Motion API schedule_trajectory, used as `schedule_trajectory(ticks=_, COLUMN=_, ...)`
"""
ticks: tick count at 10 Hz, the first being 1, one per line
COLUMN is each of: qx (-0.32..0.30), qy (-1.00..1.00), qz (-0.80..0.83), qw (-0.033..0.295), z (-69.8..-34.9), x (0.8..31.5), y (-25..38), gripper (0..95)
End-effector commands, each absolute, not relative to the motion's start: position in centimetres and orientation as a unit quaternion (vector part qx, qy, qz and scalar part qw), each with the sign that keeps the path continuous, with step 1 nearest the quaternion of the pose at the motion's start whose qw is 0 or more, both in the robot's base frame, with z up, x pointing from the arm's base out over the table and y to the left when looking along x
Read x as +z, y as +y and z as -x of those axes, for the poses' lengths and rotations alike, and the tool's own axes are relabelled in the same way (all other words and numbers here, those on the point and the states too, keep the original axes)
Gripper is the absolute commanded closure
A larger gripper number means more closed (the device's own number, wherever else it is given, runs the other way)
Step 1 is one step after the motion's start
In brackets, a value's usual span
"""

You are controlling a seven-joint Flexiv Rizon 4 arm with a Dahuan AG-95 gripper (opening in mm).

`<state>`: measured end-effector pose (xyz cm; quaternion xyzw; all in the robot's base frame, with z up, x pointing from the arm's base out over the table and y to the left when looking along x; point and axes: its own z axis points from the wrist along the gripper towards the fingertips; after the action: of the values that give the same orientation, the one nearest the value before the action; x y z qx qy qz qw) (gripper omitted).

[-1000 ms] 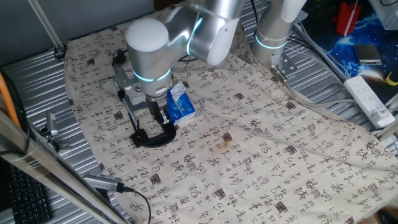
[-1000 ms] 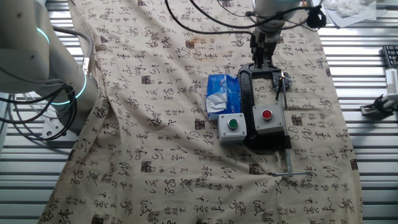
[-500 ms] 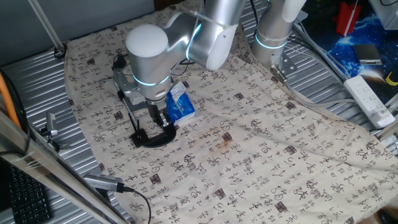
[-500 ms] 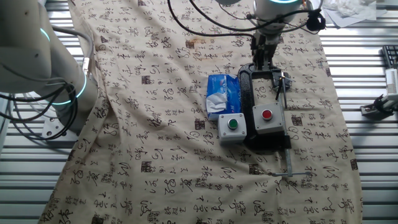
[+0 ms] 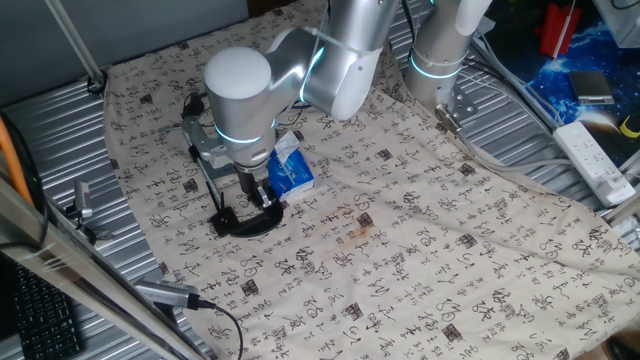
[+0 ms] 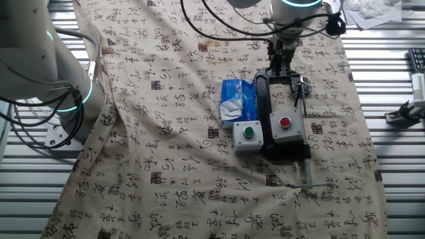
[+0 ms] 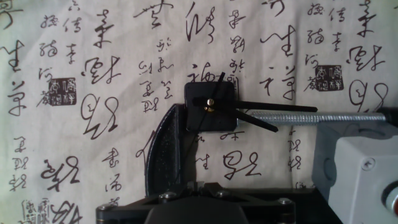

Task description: Turn the hands of a clock

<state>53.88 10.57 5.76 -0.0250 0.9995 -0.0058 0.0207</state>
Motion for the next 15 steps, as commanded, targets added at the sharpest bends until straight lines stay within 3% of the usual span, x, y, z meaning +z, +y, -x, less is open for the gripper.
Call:
schedule_trajectory(ticks=1, qx=-0.005, qy=0.999, qz=0.026, qw=0.020, z=-53.9, x=5.4, y=10.6, gripper=95.0)
schedule_trajectory(ticks=15, qx=-0.004, qy=0.999, qz=0.023, qw=0.024, z=-54.2, x=4.2, y=11.2, gripper=95.0)
